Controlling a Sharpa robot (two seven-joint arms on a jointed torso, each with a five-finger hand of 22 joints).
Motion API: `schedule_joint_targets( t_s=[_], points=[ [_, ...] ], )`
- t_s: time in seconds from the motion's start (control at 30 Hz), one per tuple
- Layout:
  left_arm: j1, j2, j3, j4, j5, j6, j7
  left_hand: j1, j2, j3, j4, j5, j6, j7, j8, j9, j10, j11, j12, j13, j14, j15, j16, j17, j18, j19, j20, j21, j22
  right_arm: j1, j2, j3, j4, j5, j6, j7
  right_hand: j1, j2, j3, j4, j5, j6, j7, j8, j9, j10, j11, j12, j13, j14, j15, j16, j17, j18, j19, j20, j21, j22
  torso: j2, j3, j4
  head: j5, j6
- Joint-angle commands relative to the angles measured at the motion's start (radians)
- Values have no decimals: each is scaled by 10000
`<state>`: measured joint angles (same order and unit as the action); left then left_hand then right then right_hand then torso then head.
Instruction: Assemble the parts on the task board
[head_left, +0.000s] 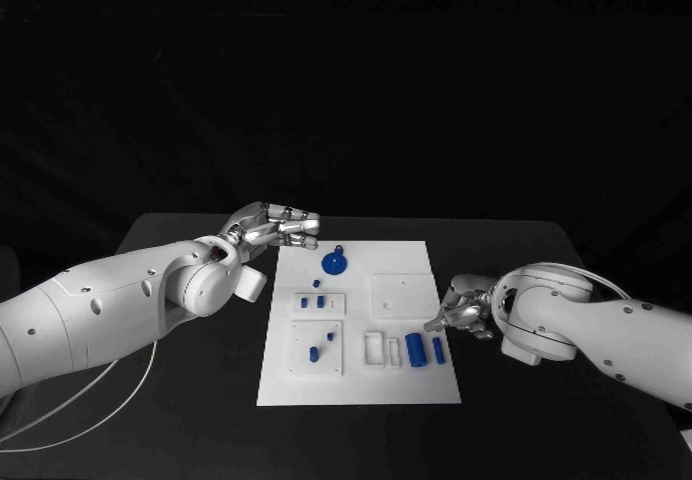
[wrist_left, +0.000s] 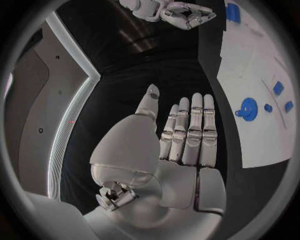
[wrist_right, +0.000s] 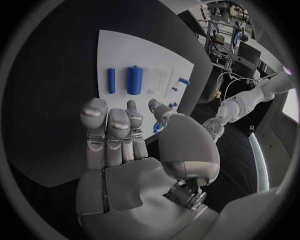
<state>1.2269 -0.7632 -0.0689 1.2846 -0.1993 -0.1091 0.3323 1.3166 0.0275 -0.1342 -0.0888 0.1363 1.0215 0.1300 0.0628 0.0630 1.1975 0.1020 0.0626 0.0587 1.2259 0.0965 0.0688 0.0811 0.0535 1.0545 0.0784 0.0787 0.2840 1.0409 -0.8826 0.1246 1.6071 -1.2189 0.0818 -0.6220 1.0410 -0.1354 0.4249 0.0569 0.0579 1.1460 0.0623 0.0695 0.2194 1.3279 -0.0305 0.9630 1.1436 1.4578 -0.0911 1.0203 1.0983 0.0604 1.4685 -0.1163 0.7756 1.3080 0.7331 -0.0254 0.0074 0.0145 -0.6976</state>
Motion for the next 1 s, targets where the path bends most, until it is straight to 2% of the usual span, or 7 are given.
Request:
schedule_joint_targets(
  t_s=[0.03, 0.1, 0.27, 0.53, 0.7, 0.87, 1.0],
  points=[
    [-18, 2, 8, 82, -253, 459, 330, -96, -9, -69, 24, -9, -52, 3, 19, 14, 38, 34, -14, 9, 29, 7, -39, -20, -56, 101, 41, 80, -277, 0, 46, -70, -78, 576, 843, -860, -90, -2, -102, 64, -63, -110, 16, -67, 6, 119, 13, -69, 133, 9, 50, 30, 26, -65, 277, 79, 103, 1030, -46, -22, -18, -19, -16],
    [-27, 0, 8, 99, -273, 476, 366, -136, -27, -79, 47, -14, 26, -72, 22, 15, -185, 96, -16, 11, -254, 97, -63, -74, -56, 34, 96, 55, -354, 0, 86, -128, -125, 595, 832, -903, -140, -41, -132, 106, -69, -151, 33, -67, -17, 135, 23, -75, 173, 15, 56, 43, 42, -67, 270, 83, 138, 1032, -55, -25, -24, -26, -35],
    [-39, 3, 7, 114, -266, 498, 427, -166, -80, 10, 74, -21, -6, -134, 15, 12, -672, 203, -23, 9, -775, 283, -72, -84, 113, -127, 309, 29, -623, -1, 266, -283, -267, 595, 680, -957, -146, -167, -115, 276, -69, -167, 44, -38, -213, 206, 28, -181, 493, 10, 57, 108, 152, -45, 197, 84, 394, 1033, -55, -28, -29, -29, -66],
    [-48, 56, 7, 105, -183, 540, 453, -179, -107, 72, 105, -21, -54, -51, 8, 7, -730, 231, -27, 8, -804, 298, -76, -77, 152, -125, 335, 106, -844, -13, 576, -535, -465, 546, 78, -961, -243, -447, -238, 445, -93, -360, 98, -74, -332, 248, 52, -233, 580, 29, 51, 128, 193, -48, 192, 69, 511, 1045, -43, -50, 0, -41, -80],
    [-50, 79, 7, 91, -158, 563, 438, -192, -118, 68, 117, -38, -66, -19, 11, 8, -756, 263, -27, 8, -810, 303, -77, -77, 153, -126, 339, 117, -877, -25, 773, -710, -669, 518, 19, -964, -201, -521, -261, 505, -96, -494, 132, -67, -415, 235, 70, -288, 601, 23, 52, 113, 202, -45, 182, 63, 508, 1040, -33, -30, -14, -21, -113],
    [-50, 114, 5, 74, -141, 589, 399, -211, -140, 71, 149, -35, -95, 53, 11, 8, -783, 289, -27, 8, -793, 302, -75, -72, 156, -123, 341, 139, -932, -45, 978, -957, -907, 512, 28, -967, -146, -548, -310, 562, -97, -538, 149, -54, -524, 230, 82, -366, 660, 22, 59, 93, 236, -42, 163, 69, 523, 1037, -35, -33, -15, 0, -134],
    [-50, 132, 2, 72, -131, 623, 380, -221, -157, 67, 160, -35, -112, 80, 8, 7, -791, 304, -27, 8, -790, 304, -76, -71, 156, -124, 341, 144, -947, -89, 1148, -1049, -1064, 433, -37, -969, -141, -572, -330, 571, -97, -558, 156, -57, -559, 237, 87, -379, 684, 27, 58, 81, 242, -39, 160, 69, 523, 1036, -25, -19, -19, 33, -142]
  ],
)
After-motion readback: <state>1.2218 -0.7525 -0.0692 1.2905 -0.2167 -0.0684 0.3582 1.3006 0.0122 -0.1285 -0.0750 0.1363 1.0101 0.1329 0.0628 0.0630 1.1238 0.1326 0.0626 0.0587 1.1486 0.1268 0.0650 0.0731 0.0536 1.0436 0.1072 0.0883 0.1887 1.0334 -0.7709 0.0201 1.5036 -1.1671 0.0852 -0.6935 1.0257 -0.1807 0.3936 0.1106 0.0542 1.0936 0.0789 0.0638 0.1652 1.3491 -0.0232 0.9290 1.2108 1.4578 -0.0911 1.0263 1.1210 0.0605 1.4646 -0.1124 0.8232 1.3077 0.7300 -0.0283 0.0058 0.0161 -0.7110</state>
